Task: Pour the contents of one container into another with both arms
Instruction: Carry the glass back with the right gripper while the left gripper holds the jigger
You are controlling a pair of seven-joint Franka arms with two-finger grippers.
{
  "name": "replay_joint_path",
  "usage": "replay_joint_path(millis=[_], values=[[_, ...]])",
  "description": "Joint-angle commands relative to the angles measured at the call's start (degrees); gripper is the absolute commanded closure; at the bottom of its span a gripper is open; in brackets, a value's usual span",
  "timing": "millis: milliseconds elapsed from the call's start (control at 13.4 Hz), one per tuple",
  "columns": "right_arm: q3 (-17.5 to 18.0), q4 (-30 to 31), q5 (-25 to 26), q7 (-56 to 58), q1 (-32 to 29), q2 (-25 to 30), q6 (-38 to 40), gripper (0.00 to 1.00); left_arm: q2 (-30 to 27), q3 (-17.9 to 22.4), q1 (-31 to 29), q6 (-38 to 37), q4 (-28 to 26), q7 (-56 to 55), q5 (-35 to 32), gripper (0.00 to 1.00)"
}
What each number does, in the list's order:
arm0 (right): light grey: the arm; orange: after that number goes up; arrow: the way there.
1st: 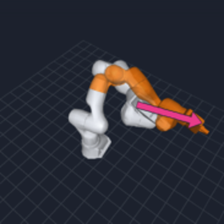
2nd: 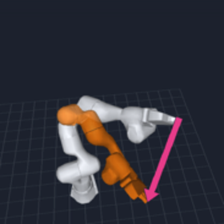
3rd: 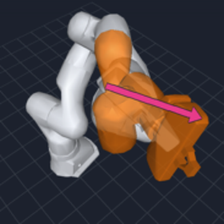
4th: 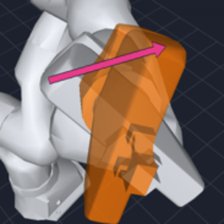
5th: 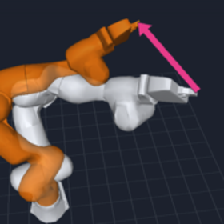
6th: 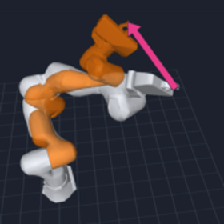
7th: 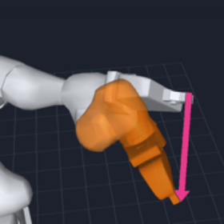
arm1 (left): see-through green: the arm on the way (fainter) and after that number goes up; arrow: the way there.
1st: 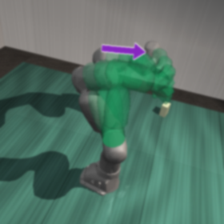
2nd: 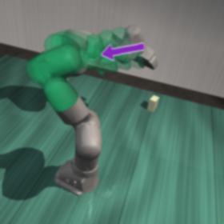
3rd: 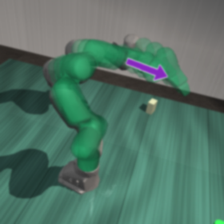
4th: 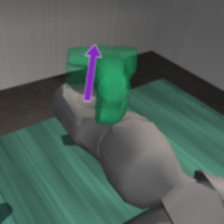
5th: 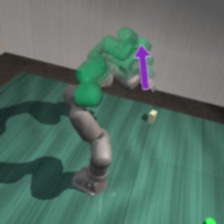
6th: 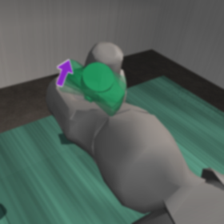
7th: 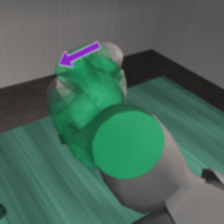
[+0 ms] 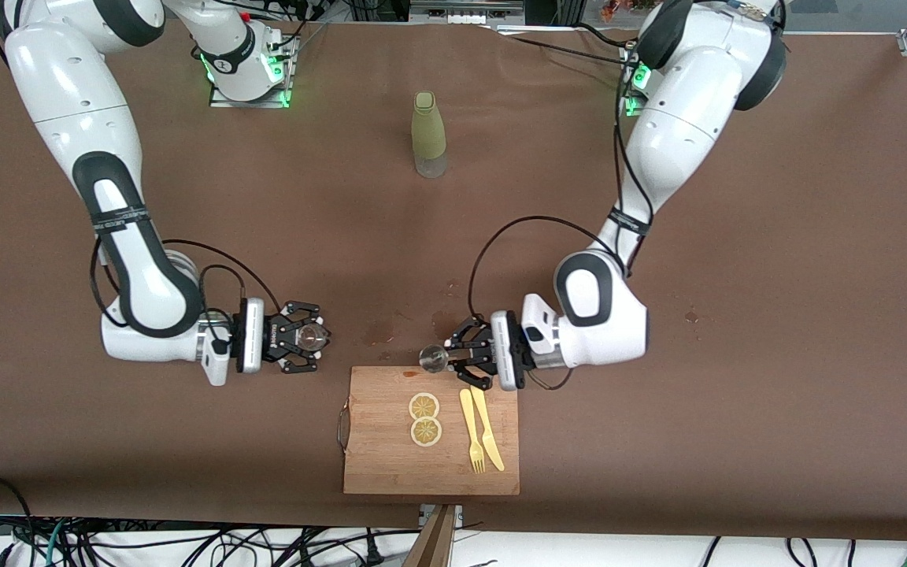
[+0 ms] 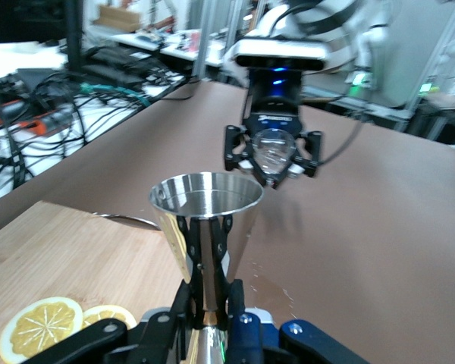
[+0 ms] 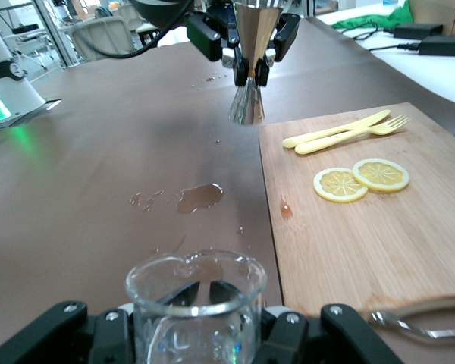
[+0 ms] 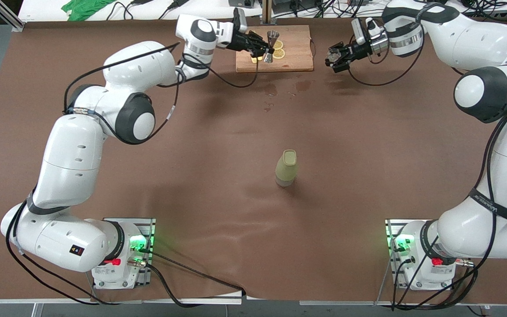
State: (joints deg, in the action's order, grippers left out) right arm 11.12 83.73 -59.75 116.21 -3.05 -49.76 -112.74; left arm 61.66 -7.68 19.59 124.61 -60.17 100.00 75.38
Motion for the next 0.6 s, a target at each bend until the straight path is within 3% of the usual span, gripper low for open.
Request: replay_joint_path(millis=[0, 224, 522], values=[[-3.02, 0.55, -1.95, 6.55, -1.42, 0.36, 5.23, 0.85, -2.33, 0.73, -3.67, -9.52, -4.08, 7.73, 2.58, 1.00], [-7.50, 1.69, -3.96, 13.06, -3.10, 0.10, 11.38, 0.84, -2.33, 5.11, -7.28, -23.22, -4.96, 13.88, 2.40, 1.00], [-12.52, 2.75, -5.64, 17.28, -5.47, 0.01, 16.66, 0.84, -2.33, 14.24, -10.62, -41.16, -6.71, 23.99, 1.26, 1.00]])
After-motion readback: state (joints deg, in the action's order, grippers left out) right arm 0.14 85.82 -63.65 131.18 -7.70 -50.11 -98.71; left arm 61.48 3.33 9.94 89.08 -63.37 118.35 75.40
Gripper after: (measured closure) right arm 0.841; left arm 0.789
